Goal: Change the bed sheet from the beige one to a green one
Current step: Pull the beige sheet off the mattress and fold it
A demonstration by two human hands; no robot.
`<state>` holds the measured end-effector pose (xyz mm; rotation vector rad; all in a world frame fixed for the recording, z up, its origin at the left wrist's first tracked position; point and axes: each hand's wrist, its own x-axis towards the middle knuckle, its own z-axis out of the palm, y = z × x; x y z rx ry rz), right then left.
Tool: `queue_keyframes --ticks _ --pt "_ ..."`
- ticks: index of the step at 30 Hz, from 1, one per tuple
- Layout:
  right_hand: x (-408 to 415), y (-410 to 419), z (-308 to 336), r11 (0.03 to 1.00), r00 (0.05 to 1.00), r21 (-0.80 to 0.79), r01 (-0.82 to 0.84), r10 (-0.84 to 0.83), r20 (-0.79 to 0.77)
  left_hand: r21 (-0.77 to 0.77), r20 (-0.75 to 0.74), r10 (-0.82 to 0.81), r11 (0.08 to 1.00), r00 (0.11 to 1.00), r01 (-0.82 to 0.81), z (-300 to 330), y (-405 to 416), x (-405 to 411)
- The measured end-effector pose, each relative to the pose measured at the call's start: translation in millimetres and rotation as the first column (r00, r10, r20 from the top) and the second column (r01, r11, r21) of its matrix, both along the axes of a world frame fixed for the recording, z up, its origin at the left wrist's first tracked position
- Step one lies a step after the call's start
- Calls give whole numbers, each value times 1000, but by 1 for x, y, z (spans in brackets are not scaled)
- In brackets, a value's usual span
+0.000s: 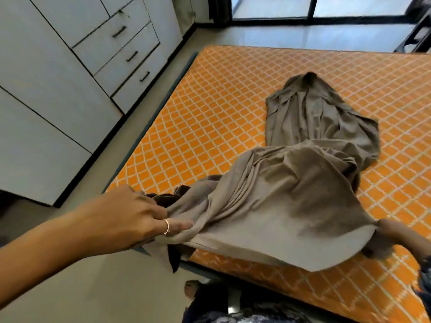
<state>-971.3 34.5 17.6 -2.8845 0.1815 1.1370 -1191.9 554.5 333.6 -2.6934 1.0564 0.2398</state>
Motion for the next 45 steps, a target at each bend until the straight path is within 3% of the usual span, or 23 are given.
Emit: queue_keyframes --ticks 2,4,5,8,10,11,13,15,17,19,22,26,31,39,42,45 --pt "10 9 13 992 984 76 101 -111 137 3 16 -27 1000 1000 27 -4 -2 -2" --pt "20 23 27 993 953 33 110 -115 282 6 29 -48 999 998 48 -6 -5 -2" --pt "24 32 36 997 967 -58 43 -28 252 -1 19 -50 999 999 50 -6 -5 -2" --pt "20 70 62 1000 994 16 -26 24 110 8 -13 -38 999 999 38 -7 -6 -3" --pt "18 107 76 965 967 53 -255 254 34 17 -4 -38 999 999 38 -7 -6 -3" --pt "15 129 83 908 921 155 -389 385 59 22 -4 -34 999 999 34 -7 -7 -3" --pt "-4 184 117 645 824 517 -563 484 294 25 -8 -25 999 1000 25 -6 -8 -1" --pt "-36 243 164 260 788 781 -567 447 423 5 -11 -18 1000 1000 18 -5 -8 2" --pt "-58 285 205 -40 704 837 -545 520 483 0 -14 -20 1000 1000 20 -3 -9 4" --pt "-70 309 227 -134 594 821 -555 627 504 4 -15 -25 1000 1000 25 -2 -8 4" --pt "-73 322 235 -102 443 766 -634 764 469 17 -8 -24 1000 1000 24 1 -6 6" --pt "-62 332 225 -31 326 663 -748 852 409 20 -6 -39 999 999 39 2 -6 8" --pt "-32 346 205 36 167 371 -928 930 328 20 -2 -77 997 997 78 4 -8 13" --pt "3 376 153 135 127 130 -982 990 -68 16 -7 -16 1000 1000 16 8 -3 23" --pt "19 382 141 179 179 -5 -984 980 -89 23 0 -5 1000 1000 5 9 0 23" --pt "46 385 147 191 191 -126 -974 982 13 31 9 1 1000 1000 -1 10 5 22"
